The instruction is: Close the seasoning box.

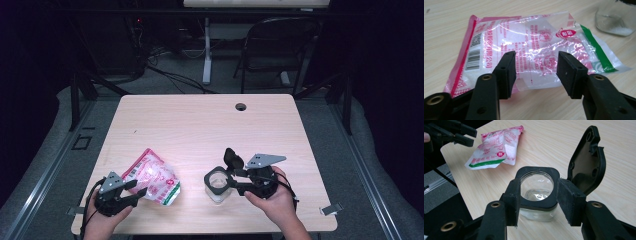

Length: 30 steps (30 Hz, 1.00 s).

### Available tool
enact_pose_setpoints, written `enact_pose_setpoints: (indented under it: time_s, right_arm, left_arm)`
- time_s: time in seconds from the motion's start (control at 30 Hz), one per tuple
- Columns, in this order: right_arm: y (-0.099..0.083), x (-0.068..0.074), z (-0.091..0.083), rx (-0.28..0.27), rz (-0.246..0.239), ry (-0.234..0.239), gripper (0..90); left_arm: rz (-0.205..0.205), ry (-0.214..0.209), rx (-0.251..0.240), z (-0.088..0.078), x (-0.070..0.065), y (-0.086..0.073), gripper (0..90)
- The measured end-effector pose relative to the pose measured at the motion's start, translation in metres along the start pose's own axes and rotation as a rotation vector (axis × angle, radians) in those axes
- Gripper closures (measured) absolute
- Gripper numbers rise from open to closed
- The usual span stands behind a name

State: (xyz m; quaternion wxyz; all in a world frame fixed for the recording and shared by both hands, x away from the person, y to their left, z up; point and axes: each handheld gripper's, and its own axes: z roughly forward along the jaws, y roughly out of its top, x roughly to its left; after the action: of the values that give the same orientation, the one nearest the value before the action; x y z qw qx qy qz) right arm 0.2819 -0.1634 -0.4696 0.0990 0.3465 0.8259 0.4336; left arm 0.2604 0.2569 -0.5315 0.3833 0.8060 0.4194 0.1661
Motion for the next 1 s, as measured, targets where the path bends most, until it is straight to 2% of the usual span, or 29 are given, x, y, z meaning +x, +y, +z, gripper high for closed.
enact_pose_setpoints:
  time_s: [0.17,0.27,0.37,0.53,0.63,0.73,1.0]
  right_arm:
    - [0.0,-0.001,-0.001,-0.003,0.004,0.001,54.3]
    - [-0.001,-0.001,0.0,-0.001,0.005,0.0,54.2]
    - [0.0,0.0,0.0,0.002,0.004,0.001,54.0]
    - [0.0,0.0,-0.001,0.0,0.001,0.0,53.9]
    - [0.001,0.0,-0.001,0.002,-0.001,0.0,53.8]
    - [0.001,-0.001,-0.001,0.0,0.001,0.0,53.7]
    - [0.001,-0.001,-0.001,0.0,-0.001,0.001,53.5]
  left_arm:
    - [0.015,-0.01,0.011,0.001,-0.006,-0.002,43.9]
    - [0.028,-0.026,0.015,0.0,-0.008,-0.006,37.2]
    - [0.029,-0.01,0.027,0.0,-0.009,-0.012,31.5]
    - [0.03,0.005,0.059,0.004,-0.011,-0.017,28.7]
    - [0.069,0.037,0.085,0.007,-0.015,-0.019,28.7]
    - [0.094,0.055,0.084,0.01,-0.017,-0.02,28.6]
    - [0.153,0.017,0.066,0.016,-0.02,-0.018,27.6]
